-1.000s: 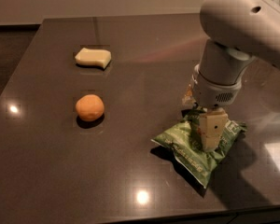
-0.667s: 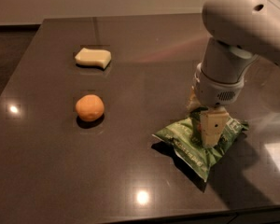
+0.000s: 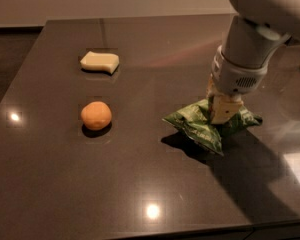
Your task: Move green jalapeno chip bag near orange
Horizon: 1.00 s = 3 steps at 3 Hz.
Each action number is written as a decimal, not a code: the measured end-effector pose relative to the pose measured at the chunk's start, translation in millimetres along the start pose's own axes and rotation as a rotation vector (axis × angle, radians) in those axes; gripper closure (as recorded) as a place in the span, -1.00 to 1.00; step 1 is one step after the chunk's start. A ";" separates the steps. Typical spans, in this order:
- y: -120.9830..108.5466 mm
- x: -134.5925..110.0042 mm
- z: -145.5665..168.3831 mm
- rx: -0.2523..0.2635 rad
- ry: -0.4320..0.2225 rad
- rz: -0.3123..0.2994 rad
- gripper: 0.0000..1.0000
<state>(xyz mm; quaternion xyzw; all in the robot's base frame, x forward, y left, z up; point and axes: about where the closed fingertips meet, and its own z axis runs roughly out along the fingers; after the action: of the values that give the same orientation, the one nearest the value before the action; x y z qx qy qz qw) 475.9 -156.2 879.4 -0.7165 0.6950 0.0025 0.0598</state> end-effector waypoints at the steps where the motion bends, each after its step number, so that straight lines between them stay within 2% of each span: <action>1: -31.4 -8.2 -24.1 0.048 -0.040 0.030 1.00; 2: -74.3 -22.3 -44.0 0.087 -0.099 0.067 1.00; 3: -130.8 -41.8 -52.2 0.120 -0.168 0.120 1.00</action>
Offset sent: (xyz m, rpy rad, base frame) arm 0.1243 0.0372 0.0852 0.1872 -0.1009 -0.1130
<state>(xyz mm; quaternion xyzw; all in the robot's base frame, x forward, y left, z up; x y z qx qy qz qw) 600.6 -115.7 945.6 -0.6659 0.7282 0.0246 0.1601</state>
